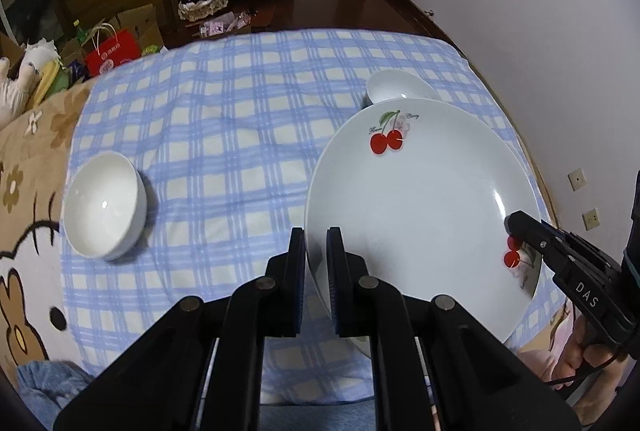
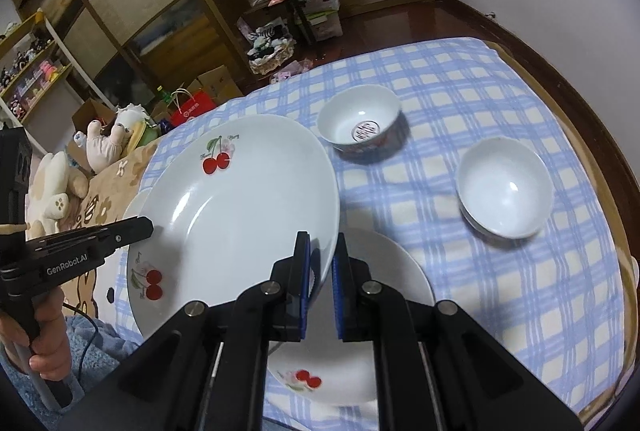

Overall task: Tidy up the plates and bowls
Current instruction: 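Lift the plates with both tools, carrying the right tool's plate over the plate stack, then lower the right tool's cherry plate onto the stack while the left tool holds its plate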

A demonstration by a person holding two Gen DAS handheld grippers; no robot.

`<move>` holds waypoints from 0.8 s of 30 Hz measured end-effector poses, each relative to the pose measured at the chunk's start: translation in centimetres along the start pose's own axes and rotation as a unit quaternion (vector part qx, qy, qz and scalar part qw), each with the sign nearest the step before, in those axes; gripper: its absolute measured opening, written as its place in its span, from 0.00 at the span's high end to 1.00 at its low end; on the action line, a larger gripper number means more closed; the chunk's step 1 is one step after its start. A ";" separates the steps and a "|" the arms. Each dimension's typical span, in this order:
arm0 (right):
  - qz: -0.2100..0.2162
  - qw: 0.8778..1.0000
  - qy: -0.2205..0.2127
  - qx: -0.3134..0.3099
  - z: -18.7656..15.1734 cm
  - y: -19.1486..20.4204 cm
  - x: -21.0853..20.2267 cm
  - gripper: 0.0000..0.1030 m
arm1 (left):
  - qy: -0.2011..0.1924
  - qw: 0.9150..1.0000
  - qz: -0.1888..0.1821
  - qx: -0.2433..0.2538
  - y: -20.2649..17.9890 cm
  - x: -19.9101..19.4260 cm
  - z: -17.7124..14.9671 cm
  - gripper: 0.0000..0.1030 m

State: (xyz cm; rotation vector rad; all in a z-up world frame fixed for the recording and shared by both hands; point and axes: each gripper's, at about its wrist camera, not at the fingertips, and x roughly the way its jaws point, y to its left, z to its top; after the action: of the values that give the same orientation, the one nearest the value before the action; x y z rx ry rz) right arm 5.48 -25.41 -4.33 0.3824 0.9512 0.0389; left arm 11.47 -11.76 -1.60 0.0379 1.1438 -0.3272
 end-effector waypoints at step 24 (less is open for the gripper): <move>-0.039 0.999 0.018 0.032 -5.9 -2.7 -1.1 0.88 | 0.016 0.999 -0.030 0.032 -2.5 2.3 -3.4 0.90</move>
State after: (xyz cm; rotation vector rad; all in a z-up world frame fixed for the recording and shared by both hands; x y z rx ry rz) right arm -0.24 -26.33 -7.41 0.4056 1.0031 -0.0557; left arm 8.64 -14.05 -4.70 0.0652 1.1670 -0.4182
